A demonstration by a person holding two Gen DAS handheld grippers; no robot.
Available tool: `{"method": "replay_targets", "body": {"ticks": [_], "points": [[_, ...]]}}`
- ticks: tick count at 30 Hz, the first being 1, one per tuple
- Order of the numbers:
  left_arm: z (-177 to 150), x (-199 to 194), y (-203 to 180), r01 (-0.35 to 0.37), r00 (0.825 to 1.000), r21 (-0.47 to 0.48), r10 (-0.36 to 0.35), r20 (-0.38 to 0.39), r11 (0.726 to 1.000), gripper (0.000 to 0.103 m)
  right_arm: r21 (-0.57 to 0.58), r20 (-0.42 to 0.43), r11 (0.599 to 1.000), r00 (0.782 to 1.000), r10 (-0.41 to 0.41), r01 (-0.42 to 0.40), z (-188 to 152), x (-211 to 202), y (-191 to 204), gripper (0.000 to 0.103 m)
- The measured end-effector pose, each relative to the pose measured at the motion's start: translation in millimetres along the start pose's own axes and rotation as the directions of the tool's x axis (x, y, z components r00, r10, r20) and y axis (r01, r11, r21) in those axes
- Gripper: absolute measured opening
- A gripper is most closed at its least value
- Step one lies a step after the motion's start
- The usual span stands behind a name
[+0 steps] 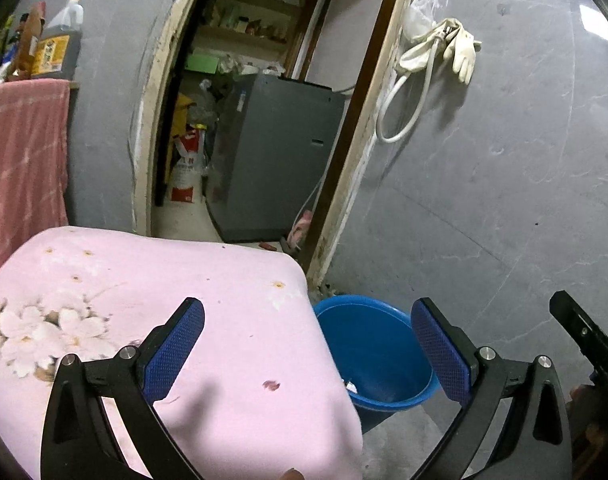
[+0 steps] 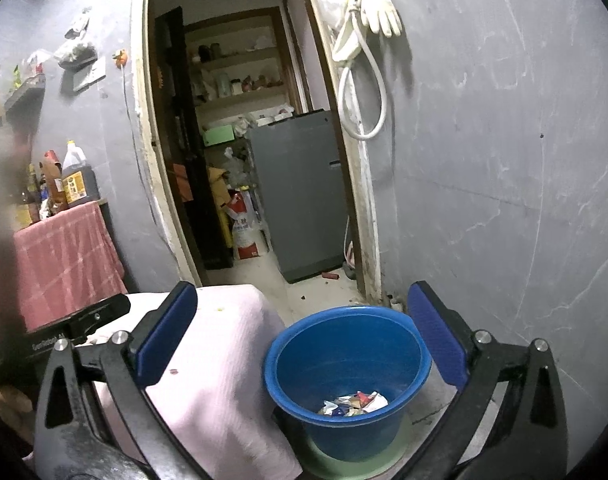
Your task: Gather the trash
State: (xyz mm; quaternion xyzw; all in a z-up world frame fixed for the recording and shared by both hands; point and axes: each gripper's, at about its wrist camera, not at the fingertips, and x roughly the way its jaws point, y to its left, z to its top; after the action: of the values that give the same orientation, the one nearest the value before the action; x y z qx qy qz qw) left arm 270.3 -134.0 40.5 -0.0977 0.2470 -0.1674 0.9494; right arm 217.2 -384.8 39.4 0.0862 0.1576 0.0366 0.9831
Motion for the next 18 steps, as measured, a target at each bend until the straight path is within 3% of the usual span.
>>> {"method": "replay_targets", "body": {"ticks": [18], "points": [[-20,-86,0,-0.066,0.989,0.102,0.052,0.138,0.993,0.101,-0.064,0.032,0.998,0.999,0.012,-0.01,-9,-67,44,0.103]]}}
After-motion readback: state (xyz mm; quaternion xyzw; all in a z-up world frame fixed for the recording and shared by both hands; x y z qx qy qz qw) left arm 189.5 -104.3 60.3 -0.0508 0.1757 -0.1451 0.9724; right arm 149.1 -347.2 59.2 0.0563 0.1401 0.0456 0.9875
